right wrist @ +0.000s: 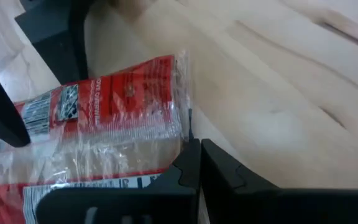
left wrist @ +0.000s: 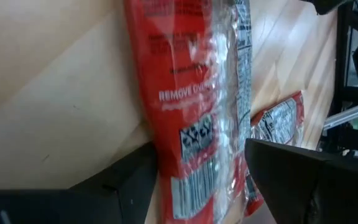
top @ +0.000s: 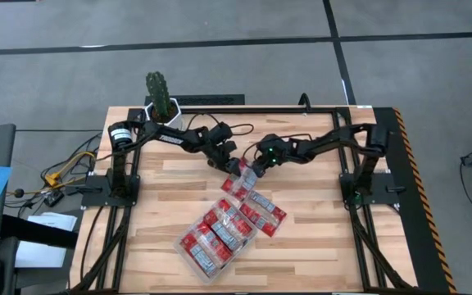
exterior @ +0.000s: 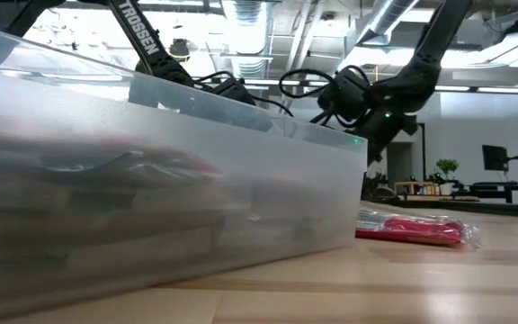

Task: Sort popcorn bags into baskets
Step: Put the red popcorn bag into the transparent bin

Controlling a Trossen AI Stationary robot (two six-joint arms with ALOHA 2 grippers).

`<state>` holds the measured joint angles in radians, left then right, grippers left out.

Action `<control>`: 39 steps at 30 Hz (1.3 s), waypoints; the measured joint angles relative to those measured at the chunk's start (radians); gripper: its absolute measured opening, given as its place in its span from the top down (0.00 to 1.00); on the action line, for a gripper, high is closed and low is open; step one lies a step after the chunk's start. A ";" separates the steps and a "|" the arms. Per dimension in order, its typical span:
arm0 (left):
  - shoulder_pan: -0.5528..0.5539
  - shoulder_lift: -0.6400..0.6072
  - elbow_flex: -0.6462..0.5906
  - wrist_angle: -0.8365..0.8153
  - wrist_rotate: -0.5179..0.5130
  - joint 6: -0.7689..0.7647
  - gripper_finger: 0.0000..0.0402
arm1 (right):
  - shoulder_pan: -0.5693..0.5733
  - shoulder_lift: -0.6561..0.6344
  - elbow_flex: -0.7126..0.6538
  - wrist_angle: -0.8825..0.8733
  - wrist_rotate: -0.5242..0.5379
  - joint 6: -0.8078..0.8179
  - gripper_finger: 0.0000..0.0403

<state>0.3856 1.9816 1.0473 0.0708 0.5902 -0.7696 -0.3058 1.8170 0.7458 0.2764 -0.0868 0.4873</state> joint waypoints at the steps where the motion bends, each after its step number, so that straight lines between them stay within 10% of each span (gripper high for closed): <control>1: 0.000 0.000 0.000 0.002 -0.002 0.000 0.42 | 0.000 0.003 0.008 -0.002 -0.002 -0.010 0.92; 18: 0.004 0.002 -0.002 0.045 -0.068 -0.005 0.95 | -0.083 -0.049 0.053 -0.034 -0.025 -0.101 0.92; 24: 0.035 -0.019 0.054 0.001 0.006 0.030 0.99 | -0.150 -0.228 0.052 -0.153 -0.023 -0.182 0.95; 39: -0.050 -0.231 0.501 -1.083 0.050 0.772 1.00 | -0.261 -0.548 0.052 -0.397 -0.010 -0.263 0.93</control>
<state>0.3358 1.7508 1.5484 -1.0119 0.6398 0.0020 -0.5669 1.2689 0.7982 -0.1209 -0.0967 0.2243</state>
